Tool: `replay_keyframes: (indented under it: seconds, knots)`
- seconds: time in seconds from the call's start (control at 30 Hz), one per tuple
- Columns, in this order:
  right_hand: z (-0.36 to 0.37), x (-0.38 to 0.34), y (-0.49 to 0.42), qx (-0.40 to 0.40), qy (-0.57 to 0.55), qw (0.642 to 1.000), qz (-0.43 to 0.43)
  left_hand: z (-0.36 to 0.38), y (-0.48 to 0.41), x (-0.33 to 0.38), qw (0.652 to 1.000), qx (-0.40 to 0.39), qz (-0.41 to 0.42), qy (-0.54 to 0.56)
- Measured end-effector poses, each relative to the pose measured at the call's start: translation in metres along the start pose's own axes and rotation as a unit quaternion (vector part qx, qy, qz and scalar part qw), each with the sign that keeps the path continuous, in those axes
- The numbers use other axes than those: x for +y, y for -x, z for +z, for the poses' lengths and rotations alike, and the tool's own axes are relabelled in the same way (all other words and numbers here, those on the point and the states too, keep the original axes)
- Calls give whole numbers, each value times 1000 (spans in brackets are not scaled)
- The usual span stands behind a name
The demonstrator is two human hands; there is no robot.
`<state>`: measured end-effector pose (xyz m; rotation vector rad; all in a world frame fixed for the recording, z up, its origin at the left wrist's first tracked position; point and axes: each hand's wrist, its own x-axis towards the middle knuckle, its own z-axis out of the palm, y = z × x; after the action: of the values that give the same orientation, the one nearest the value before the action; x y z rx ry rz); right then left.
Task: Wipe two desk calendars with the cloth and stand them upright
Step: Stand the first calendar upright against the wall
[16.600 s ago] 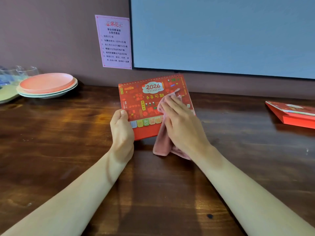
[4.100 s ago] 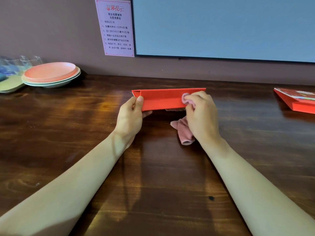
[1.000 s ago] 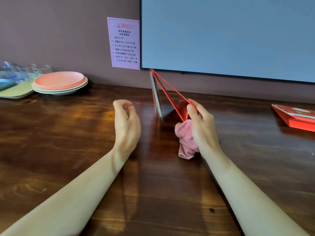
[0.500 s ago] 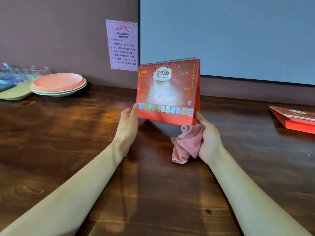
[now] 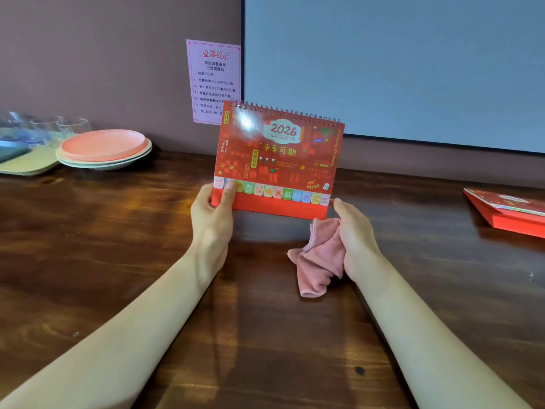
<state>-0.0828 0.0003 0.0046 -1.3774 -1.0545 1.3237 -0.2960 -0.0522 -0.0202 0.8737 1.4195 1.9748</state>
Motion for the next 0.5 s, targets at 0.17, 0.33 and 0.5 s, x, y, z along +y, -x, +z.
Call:
replay_keyframes:
  seconds: [0.17, 0.33, 0.5]
  knots:
    - [-8, -5, -5, -27, 47, 993, -106, 3, -2, -3, 999, 38, 33, -11]
    - [-18, -24, -24, -61, 69, 991, -94, 8, -8, -14, 1000, -29, 7, -9]
    - [-30, -30, -50, -30, 64, 995, -75, 27, -22, -13, 996, -91, 11, -17]
